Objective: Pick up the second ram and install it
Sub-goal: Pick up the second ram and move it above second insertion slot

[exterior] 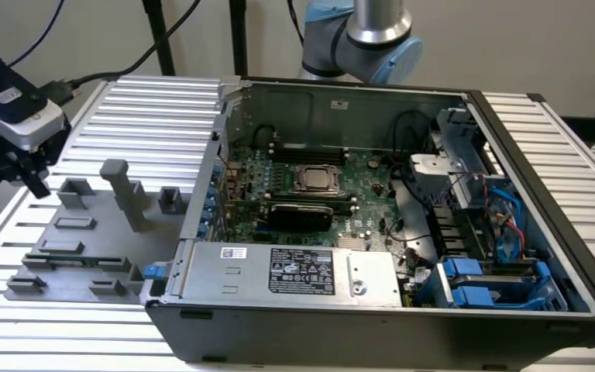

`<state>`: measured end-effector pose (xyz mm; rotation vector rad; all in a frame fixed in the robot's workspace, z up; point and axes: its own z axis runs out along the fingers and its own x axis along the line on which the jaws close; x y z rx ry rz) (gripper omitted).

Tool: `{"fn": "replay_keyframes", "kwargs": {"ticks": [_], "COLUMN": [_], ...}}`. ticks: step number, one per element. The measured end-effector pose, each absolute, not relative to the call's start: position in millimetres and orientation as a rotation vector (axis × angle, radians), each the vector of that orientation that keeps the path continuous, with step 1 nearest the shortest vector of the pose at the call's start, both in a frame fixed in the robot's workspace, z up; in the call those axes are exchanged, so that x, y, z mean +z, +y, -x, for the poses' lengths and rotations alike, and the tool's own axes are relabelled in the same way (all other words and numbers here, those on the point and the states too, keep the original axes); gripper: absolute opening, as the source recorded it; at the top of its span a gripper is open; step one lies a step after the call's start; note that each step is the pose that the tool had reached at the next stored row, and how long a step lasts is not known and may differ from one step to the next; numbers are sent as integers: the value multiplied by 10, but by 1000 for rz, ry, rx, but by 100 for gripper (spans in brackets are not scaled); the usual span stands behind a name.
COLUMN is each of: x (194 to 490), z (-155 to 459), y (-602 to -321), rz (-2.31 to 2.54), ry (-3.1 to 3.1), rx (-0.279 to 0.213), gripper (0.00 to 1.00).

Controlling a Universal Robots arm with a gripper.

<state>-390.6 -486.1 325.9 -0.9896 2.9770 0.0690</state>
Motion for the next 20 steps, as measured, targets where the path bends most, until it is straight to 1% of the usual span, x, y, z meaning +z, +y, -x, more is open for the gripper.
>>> {"fn": "replay_keyframes", "kwargs": {"ticks": [20], "x": [3138], "z": [3906], "y": [-4861], "rz": [1515], "ry": [2757], "rx": [69], "gripper": [11]}}
